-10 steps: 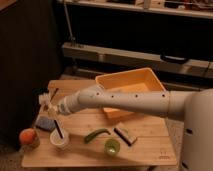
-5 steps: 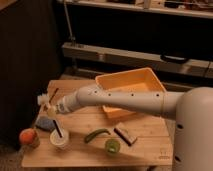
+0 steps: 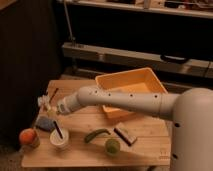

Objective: Place brush in paper cup

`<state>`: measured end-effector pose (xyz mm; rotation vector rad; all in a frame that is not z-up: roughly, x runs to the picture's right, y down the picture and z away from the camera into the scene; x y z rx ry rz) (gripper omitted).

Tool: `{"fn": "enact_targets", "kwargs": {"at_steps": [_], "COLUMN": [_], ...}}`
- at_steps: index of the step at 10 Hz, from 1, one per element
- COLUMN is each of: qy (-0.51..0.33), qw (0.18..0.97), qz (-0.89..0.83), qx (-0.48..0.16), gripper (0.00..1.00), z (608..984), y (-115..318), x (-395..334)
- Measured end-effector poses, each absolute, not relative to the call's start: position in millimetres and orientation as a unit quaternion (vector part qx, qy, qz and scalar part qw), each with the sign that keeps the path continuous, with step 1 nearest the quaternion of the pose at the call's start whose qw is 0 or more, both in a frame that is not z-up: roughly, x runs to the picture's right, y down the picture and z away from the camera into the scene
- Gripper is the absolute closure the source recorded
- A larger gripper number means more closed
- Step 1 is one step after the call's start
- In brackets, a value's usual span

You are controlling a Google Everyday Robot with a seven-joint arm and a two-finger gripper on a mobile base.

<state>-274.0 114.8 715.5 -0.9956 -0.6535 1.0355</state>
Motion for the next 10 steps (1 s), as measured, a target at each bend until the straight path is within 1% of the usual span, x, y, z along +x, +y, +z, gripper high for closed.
{"fn": "enact_targets", "kwargs": {"at_steps": [6,10], "qy": [-0.302,-0.316], "qw": [0.702,0.691], "qz": [0.457,0.445], "qx": [-0.455,-0.474], "gripper": [1.00,1.00], "z": [727,738], "y": [123,122], "x": [-263,-265]}}
